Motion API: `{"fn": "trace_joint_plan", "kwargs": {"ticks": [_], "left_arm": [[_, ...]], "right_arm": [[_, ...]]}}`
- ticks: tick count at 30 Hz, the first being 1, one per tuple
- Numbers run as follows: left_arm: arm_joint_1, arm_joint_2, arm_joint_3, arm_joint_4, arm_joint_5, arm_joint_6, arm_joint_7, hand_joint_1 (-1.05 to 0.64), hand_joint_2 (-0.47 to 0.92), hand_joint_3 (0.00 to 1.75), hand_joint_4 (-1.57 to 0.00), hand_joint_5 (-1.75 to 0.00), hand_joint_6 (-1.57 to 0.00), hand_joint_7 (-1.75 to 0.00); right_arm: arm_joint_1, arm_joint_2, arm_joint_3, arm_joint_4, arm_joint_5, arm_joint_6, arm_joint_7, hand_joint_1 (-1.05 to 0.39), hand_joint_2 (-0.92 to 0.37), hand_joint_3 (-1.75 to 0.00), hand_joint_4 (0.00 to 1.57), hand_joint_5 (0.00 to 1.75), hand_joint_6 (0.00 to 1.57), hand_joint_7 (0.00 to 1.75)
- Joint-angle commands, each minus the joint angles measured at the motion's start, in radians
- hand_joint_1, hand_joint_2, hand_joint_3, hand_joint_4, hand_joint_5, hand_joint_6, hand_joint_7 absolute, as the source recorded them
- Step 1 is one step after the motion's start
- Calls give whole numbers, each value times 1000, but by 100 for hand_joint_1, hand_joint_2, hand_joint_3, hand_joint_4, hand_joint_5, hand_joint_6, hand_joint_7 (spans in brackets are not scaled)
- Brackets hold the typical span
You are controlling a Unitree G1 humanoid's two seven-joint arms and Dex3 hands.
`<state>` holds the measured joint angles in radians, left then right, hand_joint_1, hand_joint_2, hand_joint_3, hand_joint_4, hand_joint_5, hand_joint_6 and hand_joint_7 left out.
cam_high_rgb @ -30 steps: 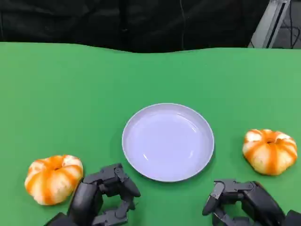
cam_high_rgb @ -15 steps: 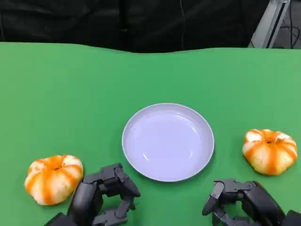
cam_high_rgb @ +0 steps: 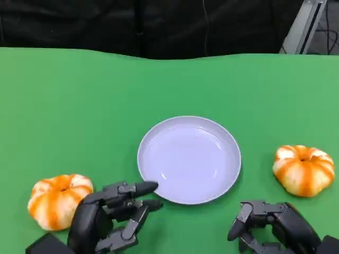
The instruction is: Grasp the bread from the table and place it into the plate.
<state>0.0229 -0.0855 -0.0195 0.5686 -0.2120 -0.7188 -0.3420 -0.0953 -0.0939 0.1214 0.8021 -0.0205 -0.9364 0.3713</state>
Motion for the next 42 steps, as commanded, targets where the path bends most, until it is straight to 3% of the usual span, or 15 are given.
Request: {"fn": "trace_joint_plan", "kwargs": {"ticks": [1, 5, 7, 11, 15, 18, 22, 26, 34, 38, 42], "left_arm": [[12, 18, 19, -66, -56, 47, -45, -12, 72, 53, -75, 0, -68, 0], [21, 24, 22, -109, -93, 68, -98, -12, 88, 21, -60, 0, -53, 0], [17, 34, 31, -116, -80, 43, -101, -20, 91, 13, -56, 0, -47, 0], [18, 54, 48, -134, -17, 7, -67, -28, 92, 11, -55, 0, -44, 0], [27, 111, 91, -180, 201, -65, 81, -58, 92, 22, -57, -2, -48, -1], [31, 133, 100, -199, 267, -72, 142, -63, 92, 23, -58, -2, -50, -2], [42, 169, 123, -244, 329, -56, 212, -62, 92, 23, -56, 0, -65, -6], [58, 204, 130, -293, 385, -11, 258, -61, 92, 23, -54, 0, -68, -5], [116, 312, 137, -466, 704, 195, 379, -75, 92, 27, -47, 0, -53, 0], [129, 361, 123, -538, 728, 357, 308, -82, 92, 31, -42, 0, -50, 0], [130, 411, 102, -552, 738, 434, 280, -86, 92, 35, -38, 0, -51, -1]], "right_arm": [[-6, -7, -9, 6, 5, -11, -4, -12, -68, -85, 80, 147, 84, 112], [-9, -7, -10, 12, 10, -15, 1, -12, -68, -85, 80, 146, 84, 112], [-9, -7, -10, 13, 7, -16, -3, -12, -68, -85, 80, 146, 85, 112], [-10, -8, -10, 16, 4, -20, -5, -13, -67, -86, 80, 145, 84, 114], [-8, -7, -11, 18, 5, -26, -7, -13, -67, -86, 80, 146, 84, 115], [-8, -7, -11, 20, 3, -28, -10, -12, -67, -86, 80, 146, 84, 114], [-4, -4, -8, 19, 8, -24, -3, -13, -68, -85, 79, 146, 83, 112], [-4, -3, -8, 21, 2, -26, -8, -13, -68, -84, 80, 146, 84, 113], [-10, -9, -13, 50, 1, -32, -10, -14, -68, -86, 81, 146, 83, 114], [-16, -9, -13, 59, 5, -39, -4, -15, -68, -85, 81, 146, 83, 114], [-17, -9, -13, 63, 12, -40, 5, -16, -68, -84, 81, 147, 83, 115]]}}
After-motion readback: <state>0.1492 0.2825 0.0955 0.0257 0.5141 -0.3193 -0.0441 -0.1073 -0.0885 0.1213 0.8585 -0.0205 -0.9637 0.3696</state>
